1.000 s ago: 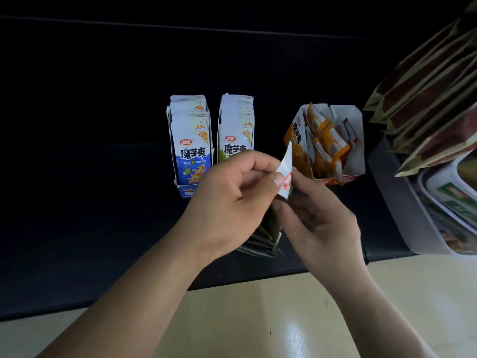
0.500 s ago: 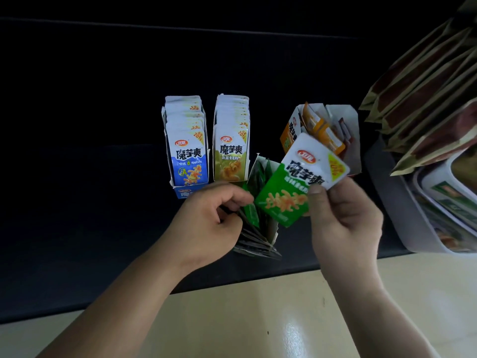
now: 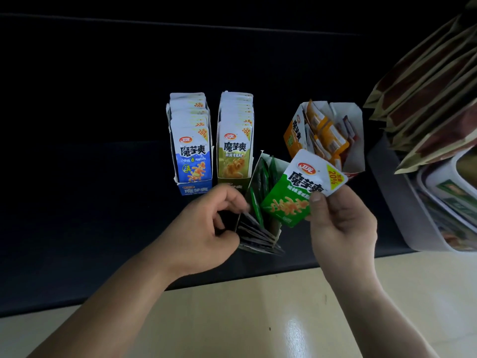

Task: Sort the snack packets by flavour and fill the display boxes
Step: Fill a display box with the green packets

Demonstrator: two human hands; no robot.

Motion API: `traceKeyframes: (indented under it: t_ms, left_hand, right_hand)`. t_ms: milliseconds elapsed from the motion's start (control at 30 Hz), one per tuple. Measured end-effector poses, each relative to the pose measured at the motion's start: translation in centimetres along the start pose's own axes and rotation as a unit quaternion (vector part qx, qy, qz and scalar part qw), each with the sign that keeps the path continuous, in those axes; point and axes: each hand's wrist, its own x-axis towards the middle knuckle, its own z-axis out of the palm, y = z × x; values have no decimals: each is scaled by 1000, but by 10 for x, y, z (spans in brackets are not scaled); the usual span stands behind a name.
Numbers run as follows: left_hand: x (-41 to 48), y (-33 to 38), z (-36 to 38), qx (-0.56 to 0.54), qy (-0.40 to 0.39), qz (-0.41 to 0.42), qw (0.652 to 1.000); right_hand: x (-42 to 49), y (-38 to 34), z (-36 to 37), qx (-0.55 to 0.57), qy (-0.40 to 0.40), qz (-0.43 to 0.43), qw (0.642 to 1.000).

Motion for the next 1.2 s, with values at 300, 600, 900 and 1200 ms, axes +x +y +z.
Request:
traceKeyframes:
  t_ms: [300, 600, 900, 1200]
  left_hand:
    - [-5, -7, 25, -40, 83, -2, 996]
    - [-6, -9, 29, -21, 70, -20, 997]
    - [-13, -16, 29, -24, 52, 7, 998]
    - [-6, -4, 27, -17, -14, -14, 1000]
  right_hand:
    - [-4, -28, 3, 34, -60, -69, 995]
    - [-3, -19, 5, -163, -37, -109, 980]
    - [-1, 14, 0, -182, -72, -36, 980]
    - [5, -18, -6, -3, 7, -76, 997]
